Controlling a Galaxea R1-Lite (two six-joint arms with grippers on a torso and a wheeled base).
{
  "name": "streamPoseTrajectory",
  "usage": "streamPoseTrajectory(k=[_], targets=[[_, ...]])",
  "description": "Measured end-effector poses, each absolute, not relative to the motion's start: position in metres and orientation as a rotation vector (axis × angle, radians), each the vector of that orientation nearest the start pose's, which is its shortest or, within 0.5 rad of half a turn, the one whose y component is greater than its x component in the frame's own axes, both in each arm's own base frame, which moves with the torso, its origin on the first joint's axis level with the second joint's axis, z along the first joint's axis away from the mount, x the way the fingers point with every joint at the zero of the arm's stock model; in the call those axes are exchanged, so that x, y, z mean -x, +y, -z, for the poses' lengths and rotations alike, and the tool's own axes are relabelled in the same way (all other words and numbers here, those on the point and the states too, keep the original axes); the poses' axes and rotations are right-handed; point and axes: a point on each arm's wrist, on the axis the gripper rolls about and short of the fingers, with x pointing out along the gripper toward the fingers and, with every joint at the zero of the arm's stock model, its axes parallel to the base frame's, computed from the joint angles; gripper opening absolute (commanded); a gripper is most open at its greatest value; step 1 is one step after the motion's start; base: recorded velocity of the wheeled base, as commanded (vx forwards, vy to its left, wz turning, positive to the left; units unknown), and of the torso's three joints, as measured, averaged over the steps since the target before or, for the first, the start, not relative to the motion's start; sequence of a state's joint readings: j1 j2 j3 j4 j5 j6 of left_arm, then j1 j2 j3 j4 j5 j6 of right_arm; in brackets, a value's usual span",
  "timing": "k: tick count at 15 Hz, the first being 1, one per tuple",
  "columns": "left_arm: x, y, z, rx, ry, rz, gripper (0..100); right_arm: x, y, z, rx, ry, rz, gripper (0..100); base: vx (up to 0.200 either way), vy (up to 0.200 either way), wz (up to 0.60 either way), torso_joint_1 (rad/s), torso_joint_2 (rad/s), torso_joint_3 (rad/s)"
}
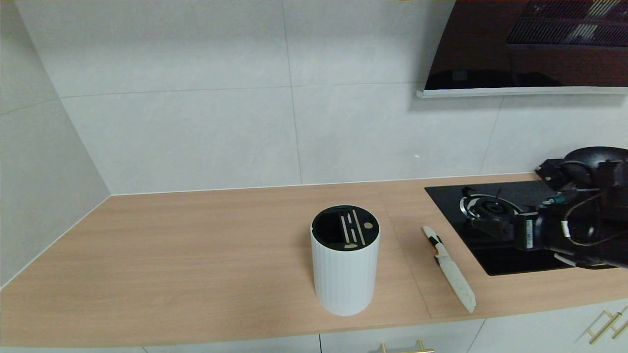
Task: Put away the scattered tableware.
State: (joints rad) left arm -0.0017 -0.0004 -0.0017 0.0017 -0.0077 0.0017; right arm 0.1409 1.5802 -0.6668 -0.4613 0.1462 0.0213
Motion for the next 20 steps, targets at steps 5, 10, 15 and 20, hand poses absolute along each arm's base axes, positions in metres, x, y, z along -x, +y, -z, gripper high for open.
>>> streamPoseTrajectory(k=[5, 10, 15, 20], targets=[[0.023, 0.0, -0.076, -0.002, 0.0, 0.009, 100, -0.319, 0.052, -0.088, 0.023, 0.529, -0.182, 100, 0.0, 0.0, 0.0, 0.0, 0.0, 0.0], [0.023, 0.0, -0.076, -0.002, -0.001, 0.009, 100, -0.347, 0.06, -0.025, 0.052, 0.557, -0.104, 100, 0.0, 0.0, 0.0, 0.0, 0.0, 0.0], [0.023, 0.0, -0.076, -0.002, 0.0, 0.009, 100, -0.357, 0.063, 0.007, 0.067, 0.591, -0.068, 100, 0.0, 0.0, 0.0, 0.0, 0.0, 0.0], [0.023, 0.0, -0.076, -0.002, 0.0, 0.009, 100, -0.366, 0.064, 0.023, 0.054, 0.609, -0.004, 100, 0.0, 0.0, 0.0, 0.0, 0.0, 0.0]])
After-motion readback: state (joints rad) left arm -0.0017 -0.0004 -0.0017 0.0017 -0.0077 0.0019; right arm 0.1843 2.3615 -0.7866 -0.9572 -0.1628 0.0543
